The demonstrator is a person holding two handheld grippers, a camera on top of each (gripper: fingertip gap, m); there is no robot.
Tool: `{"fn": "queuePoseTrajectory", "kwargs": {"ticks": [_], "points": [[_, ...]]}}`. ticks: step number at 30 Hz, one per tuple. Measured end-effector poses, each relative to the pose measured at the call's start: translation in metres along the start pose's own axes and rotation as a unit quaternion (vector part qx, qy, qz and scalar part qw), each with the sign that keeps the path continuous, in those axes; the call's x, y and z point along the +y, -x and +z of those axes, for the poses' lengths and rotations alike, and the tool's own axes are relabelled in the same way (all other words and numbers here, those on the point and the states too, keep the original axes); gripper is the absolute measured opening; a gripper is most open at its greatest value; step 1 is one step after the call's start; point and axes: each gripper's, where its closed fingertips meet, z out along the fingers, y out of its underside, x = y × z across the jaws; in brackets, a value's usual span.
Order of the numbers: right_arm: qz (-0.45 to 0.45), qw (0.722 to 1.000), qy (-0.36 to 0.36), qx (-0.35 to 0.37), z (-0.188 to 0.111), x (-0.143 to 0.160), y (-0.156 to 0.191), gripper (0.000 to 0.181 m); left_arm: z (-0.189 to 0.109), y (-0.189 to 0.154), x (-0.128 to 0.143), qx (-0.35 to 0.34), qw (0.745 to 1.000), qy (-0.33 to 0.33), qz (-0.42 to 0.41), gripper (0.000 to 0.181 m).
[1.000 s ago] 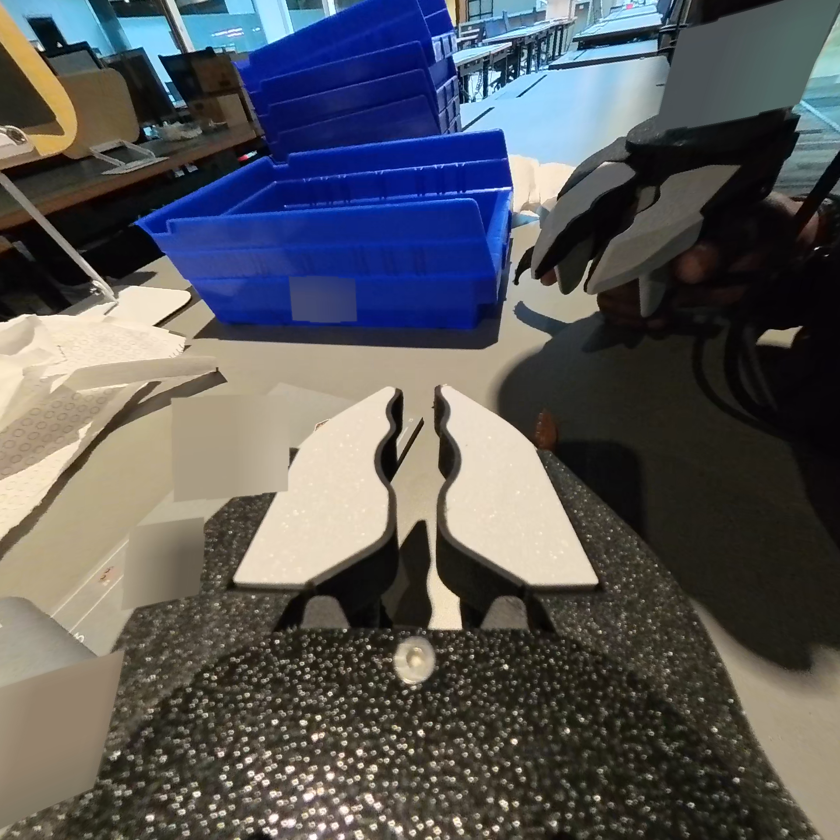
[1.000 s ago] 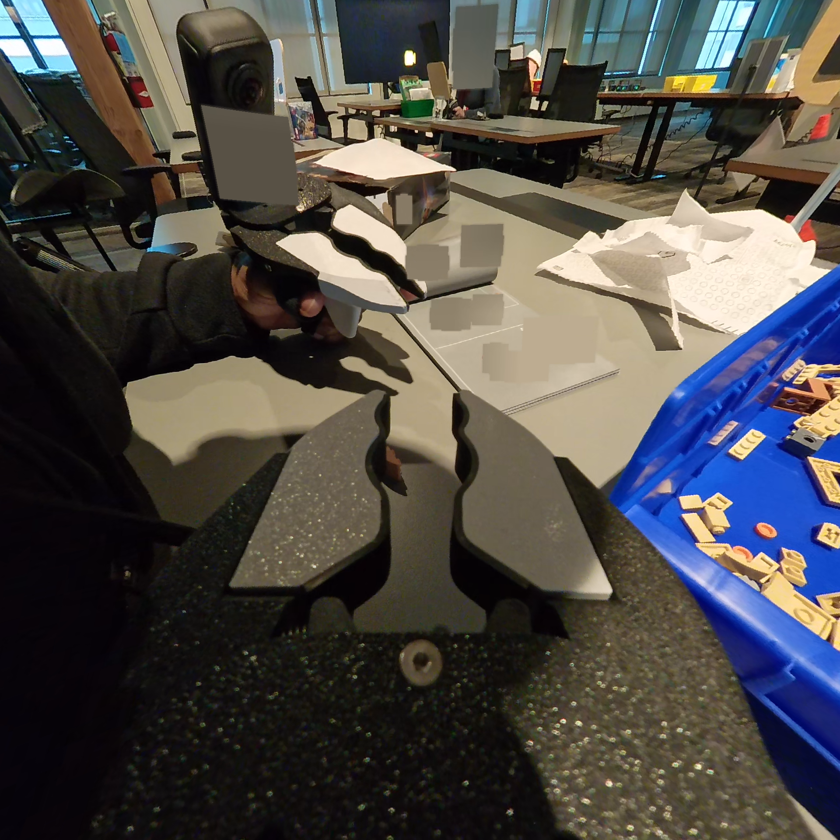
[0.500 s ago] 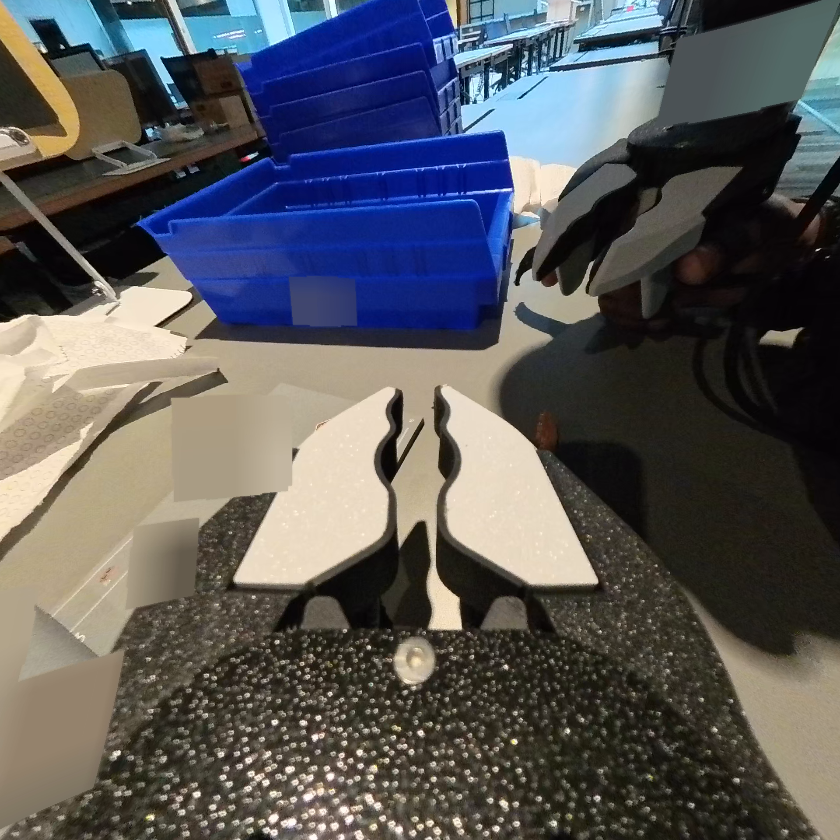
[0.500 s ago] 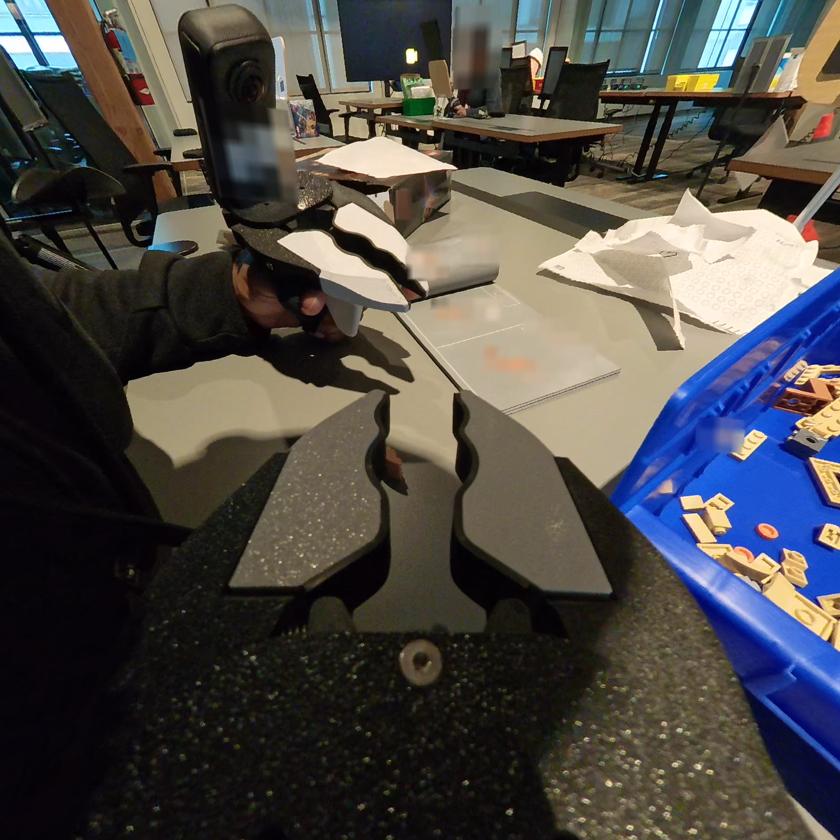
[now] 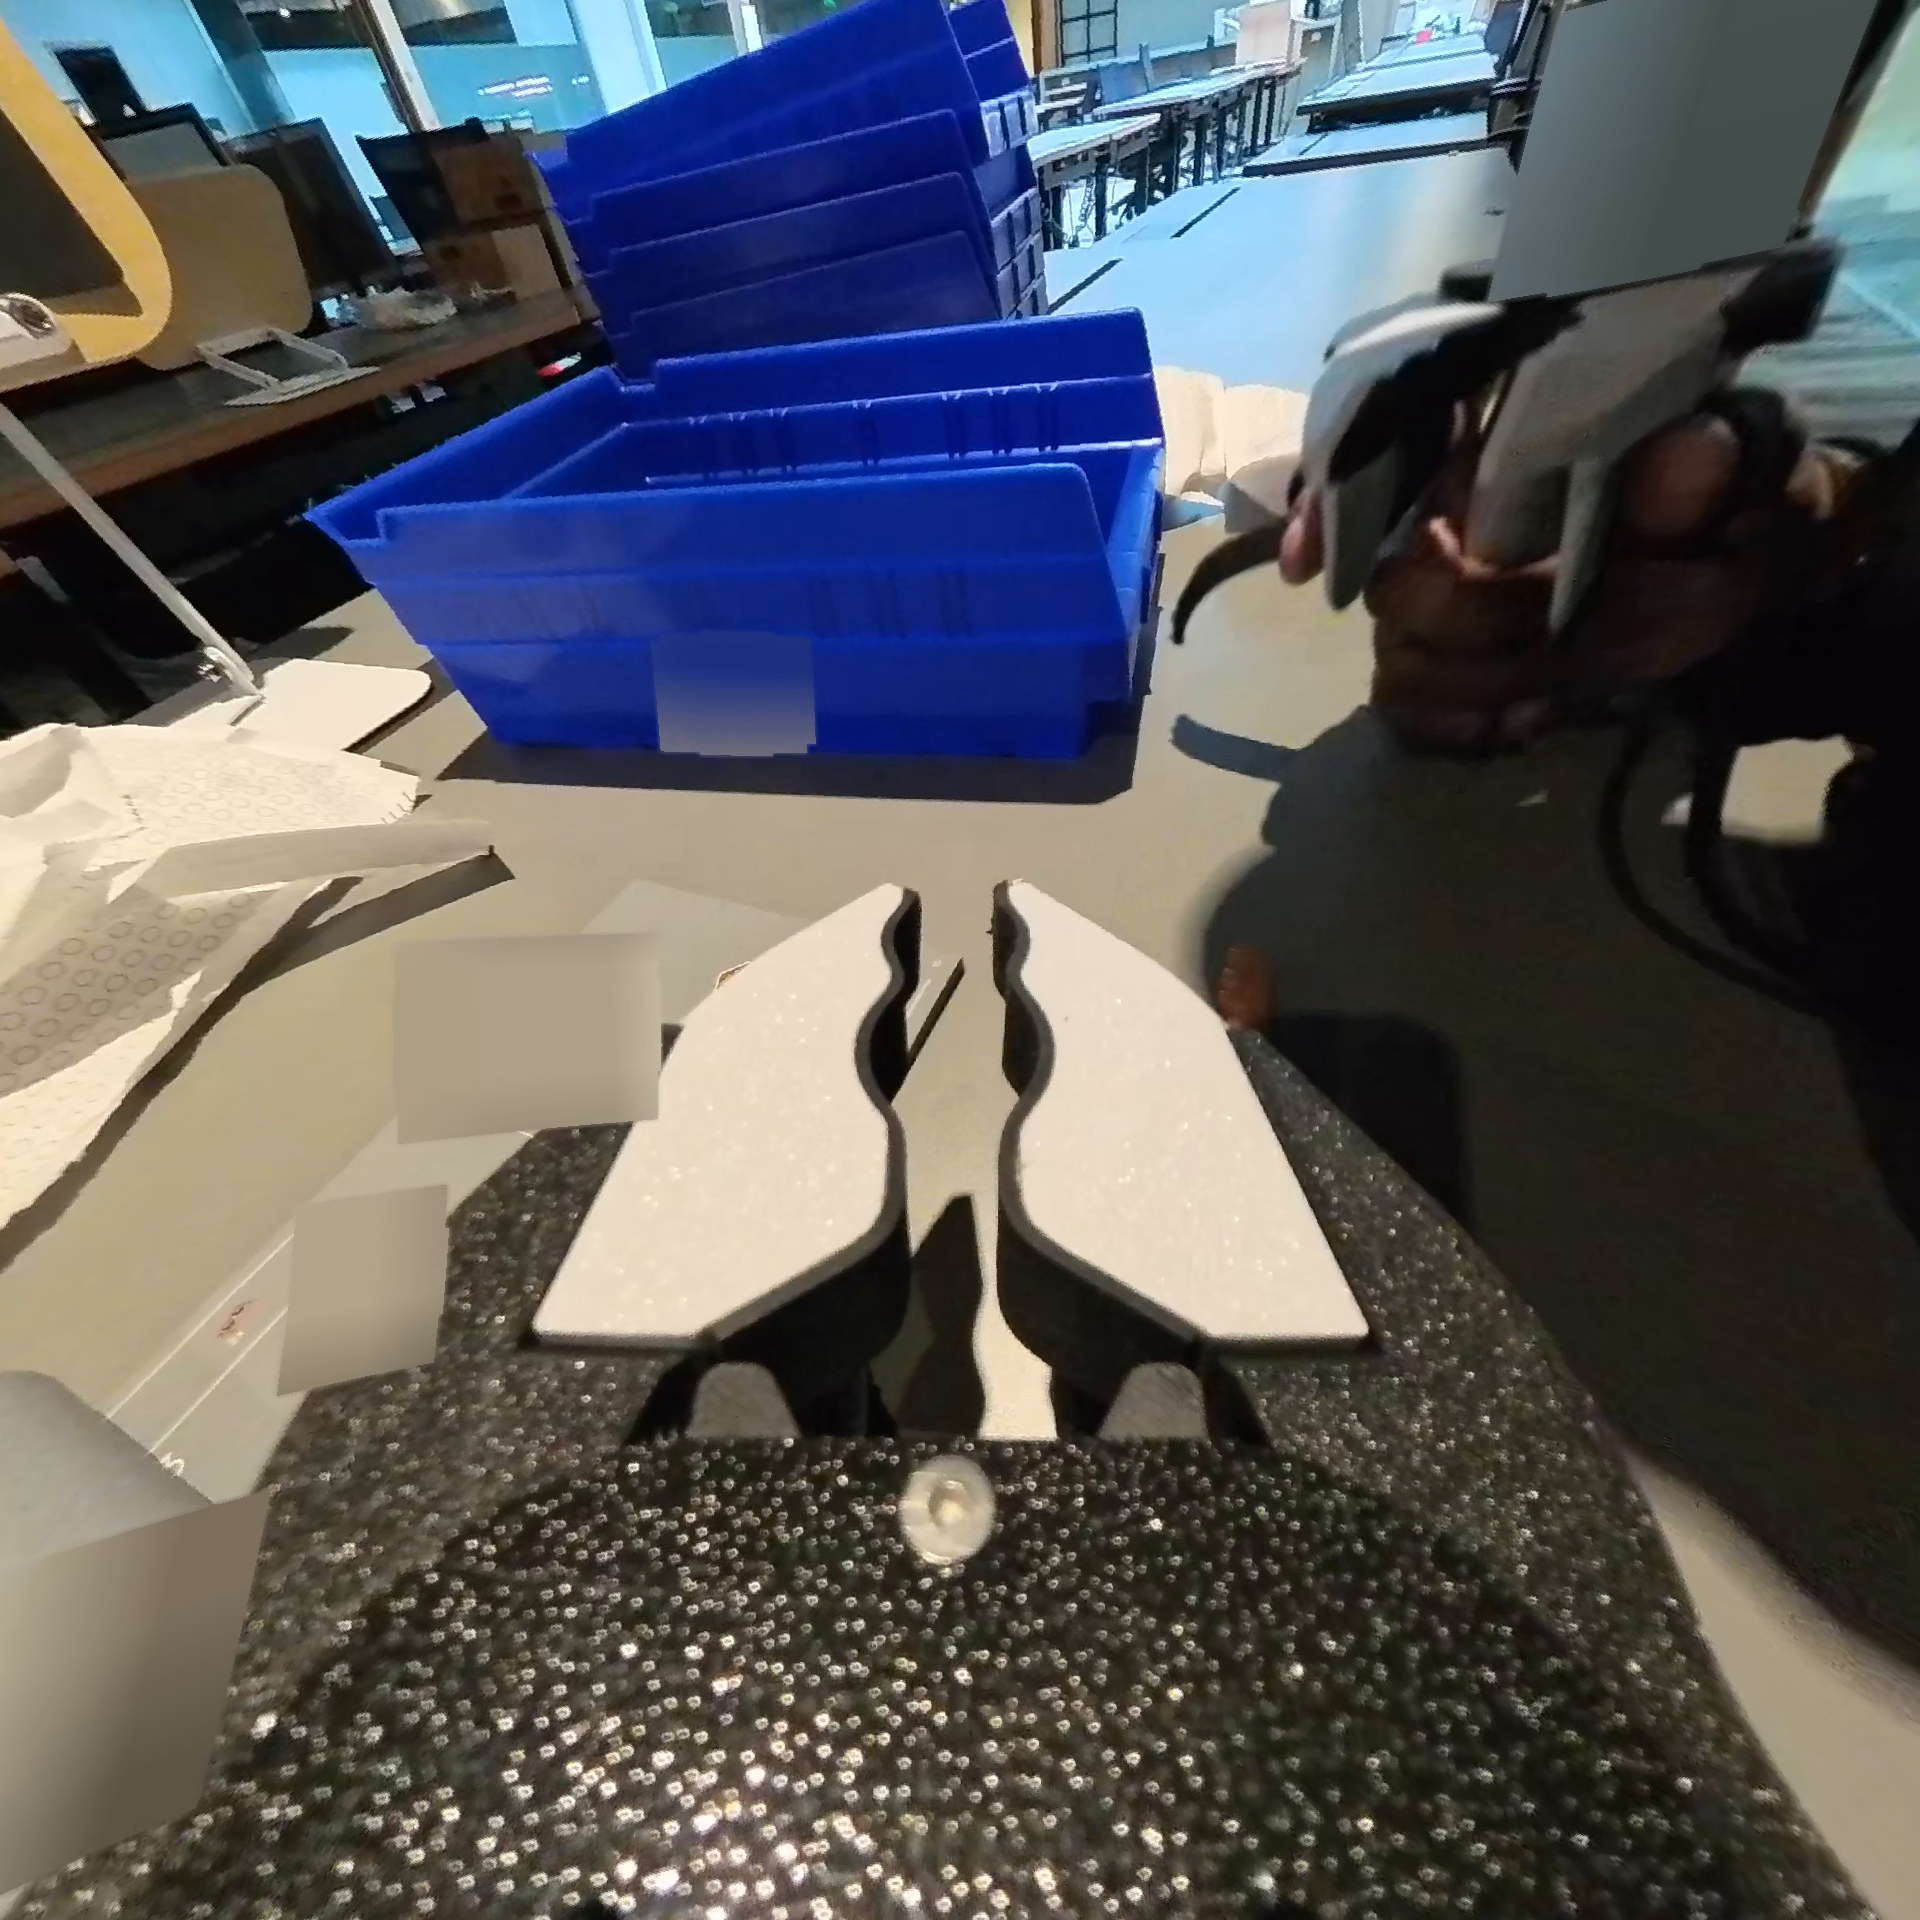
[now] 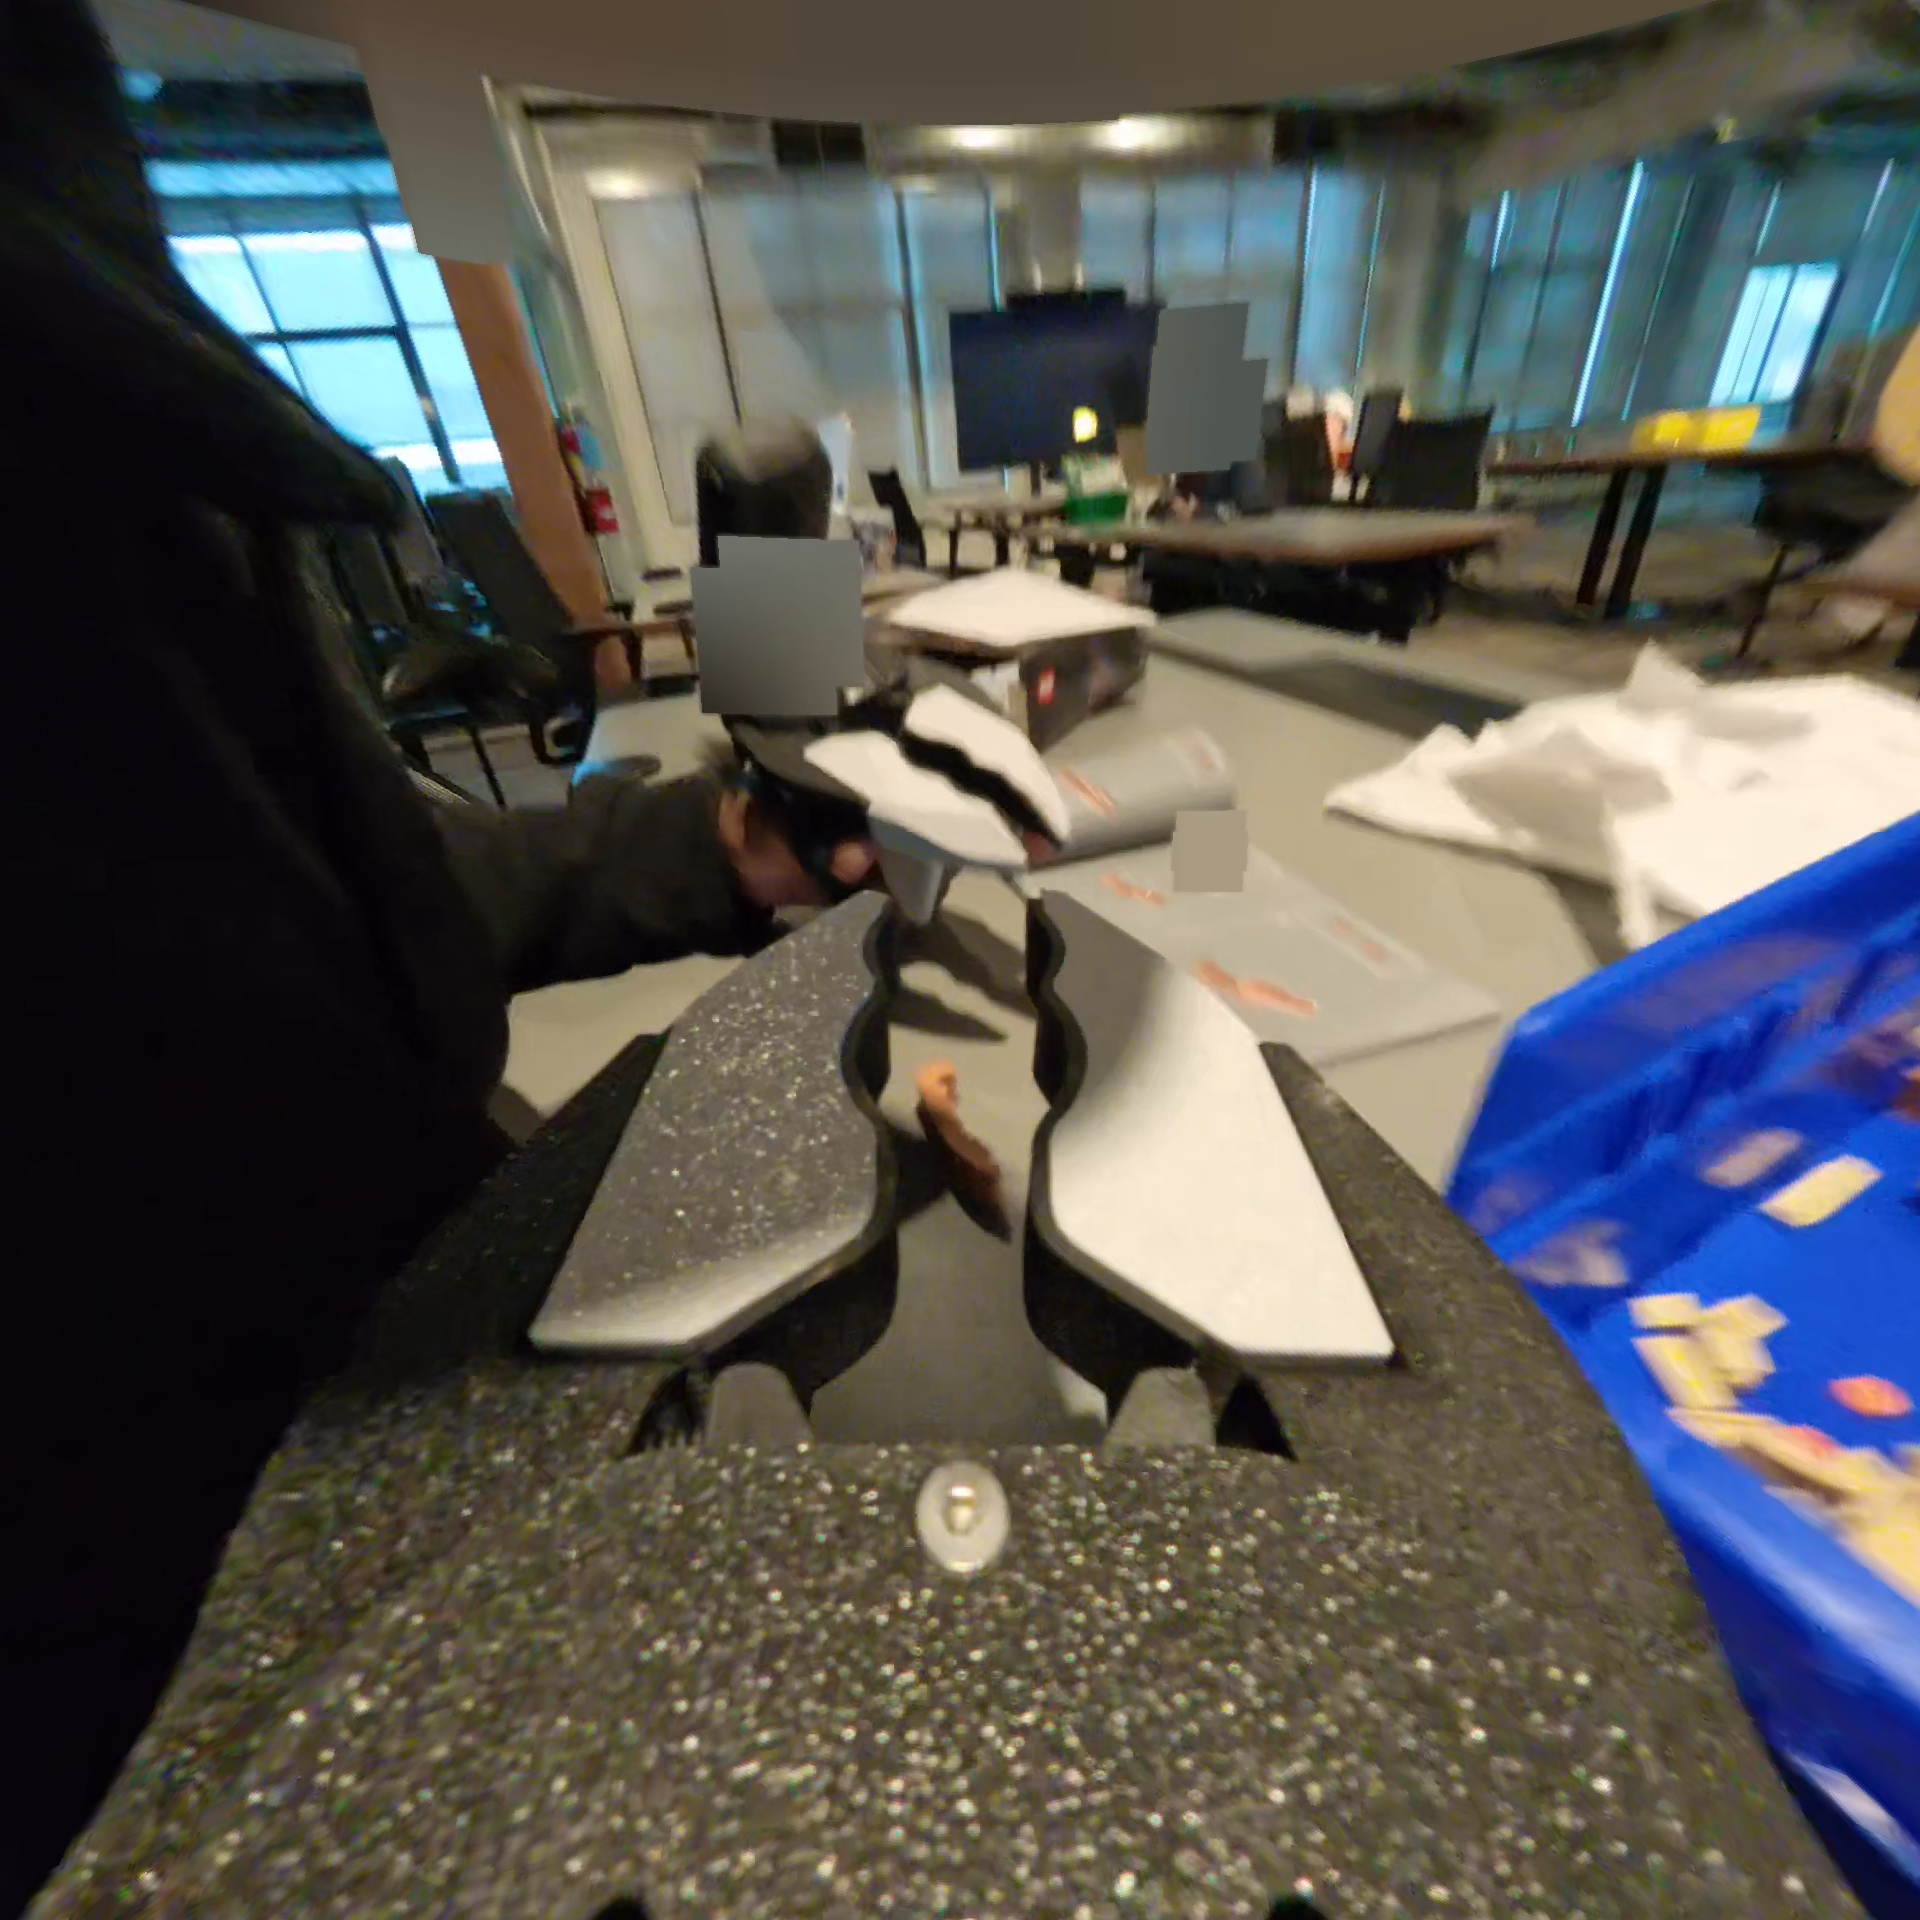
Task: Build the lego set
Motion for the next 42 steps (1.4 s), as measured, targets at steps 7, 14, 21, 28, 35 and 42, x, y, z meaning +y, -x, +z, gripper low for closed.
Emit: {"fn": "queuePoseTrajectory", "kwargs": {"ticks": [7, 14, 21, 28, 35, 42], "points": [[-0.097, 0.988, 0.043, 0.110, -0.056, -0.071, -0.066, 0.016, -0.003, 0.000, -0.005, 0.006, 1.000, -0.019, 0.003, 0.012], [-0.136, 0.964, 0.122, 0.194, -0.060, -0.115, -0.157, 0.030, 0.002, 0.012, -0.023, 0.013, 0.998, -0.027, 0.052, 0.012], [-0.149, 0.936, 0.224, 0.225, -0.027, -0.099, -0.229, 0.042, 0.025, 0.017, -0.038, 0.042, 0.996, -0.067, 0.046, 0.012], [-0.141, 0.890, 0.401, 0.169, -0.039, -0.036, -0.240, 0.032, 0.022, 0.011, -0.031, 0.056, 0.993, -0.098, 0.016, 0.012], [-0.131, 0.865, 0.480, 0.071, -0.069, -0.009, -0.215, 0.026, 0.020, 0.006, -0.026, 0.064, 0.993, -0.093, 0.032, 0.011], [-0.205, 0.795, 0.563, -0.093, -0.085, 0.016, -0.176, 0.018, 0.015, 0.012, -0.029, 0.058, 0.993, -0.104, 0.013, 0.012]]}}
